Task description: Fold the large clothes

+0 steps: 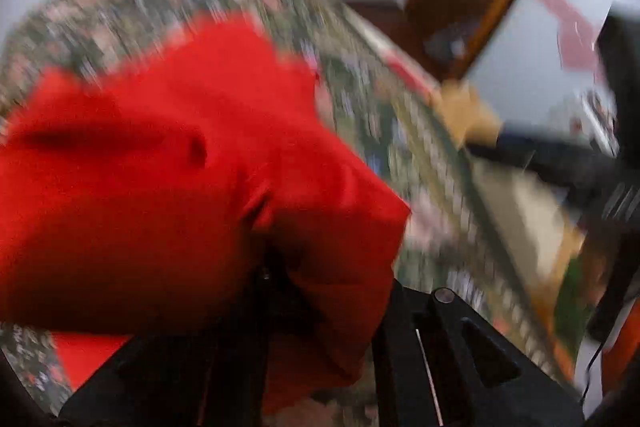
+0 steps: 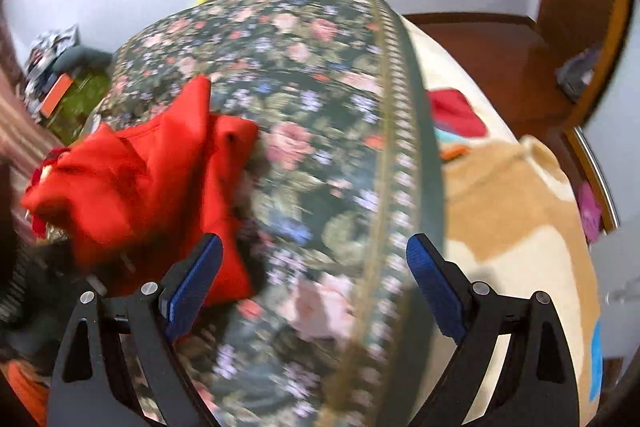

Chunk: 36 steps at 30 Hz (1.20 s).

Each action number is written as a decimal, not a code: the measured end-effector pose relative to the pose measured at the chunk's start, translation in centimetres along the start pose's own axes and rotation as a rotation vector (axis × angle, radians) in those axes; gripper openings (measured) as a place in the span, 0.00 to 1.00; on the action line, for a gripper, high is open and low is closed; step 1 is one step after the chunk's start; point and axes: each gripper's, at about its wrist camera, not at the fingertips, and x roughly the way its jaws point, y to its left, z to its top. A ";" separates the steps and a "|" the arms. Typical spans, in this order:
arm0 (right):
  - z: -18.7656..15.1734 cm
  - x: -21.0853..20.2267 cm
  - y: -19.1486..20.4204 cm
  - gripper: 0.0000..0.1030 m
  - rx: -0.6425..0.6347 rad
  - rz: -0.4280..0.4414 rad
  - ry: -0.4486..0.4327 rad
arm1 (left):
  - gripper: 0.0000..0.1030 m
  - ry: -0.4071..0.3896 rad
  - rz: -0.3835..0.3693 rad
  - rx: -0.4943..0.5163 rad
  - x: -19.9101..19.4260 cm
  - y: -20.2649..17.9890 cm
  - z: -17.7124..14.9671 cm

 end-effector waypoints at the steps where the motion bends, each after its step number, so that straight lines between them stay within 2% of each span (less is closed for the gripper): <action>1: -0.2 -0.3 -0.4 0.89 0.011 0.001 0.001 | 0.07 0.021 -0.001 -0.003 0.4 0.1 -0.7; 3: -0.6 -0.9 -0.3 0.89 0.017 0.005 -0.002 | 0.10 0.010 0.002 -0.021 -0.2 0.1 -1.4; 7: -1.0 -1.6 0.5 0.89 0.007 0.016 -0.012 | 0.36 0.017 -0.069 -0.052 -3.0 -0.1 -1.9; 9: -1.2 -2.3 1.0 0.89 0.001 0.029 -0.021 | 0.36 0.009 -0.072 -0.028 -4.5 -1.1 -2.3; 12: -1.3 -3.3 2.1 0.89 -0.023 0.042 -0.038 | 0.36 -0.034 -0.026 0.008 -7.1 -2.2 -2.9; 15: -1.6 -4.0 3.5 0.89 -0.058 0.051 -0.050 | 0.41 -0.099 0.005 -0.003 -10.0 -1.9 -3.3; 18: -1.9 -4.5 5.6 0.89 -0.108 0.062 -0.058 | 0.50 -0.175 0.076 -0.031 -12.6 0.2 -4.0; 21: -2.4 -4.4 7.7 0.89 -0.158 0.077 -0.057 | 0.52 -0.214 0.172 -0.065 -14.2 2.9 -5.0; 25: -3.1 -3.0 10.8 0.89 -0.227 0.079 -0.029 | 0.52 -0.192 0.282 -0.149 -13.7 7.3 -6.1; 28: -3.9 -1.5 13.4 0.89 -0.296 0.089 0.001 | 0.52 -0.166 0.301 -0.202 -12.3 9.8 -7.2; 32: -4.9 0.3 16.6 0.89 -0.382 0.098 0.030 | 0.52 -0.108 0.294 -0.266 -9.2 12.7 -7.9; 36: -5.8 2.6 19.6 0.89 -0.488 0.050 0.016 | 0.52 -0.131 0.245 -0.300 -8.1 13.5 -9.0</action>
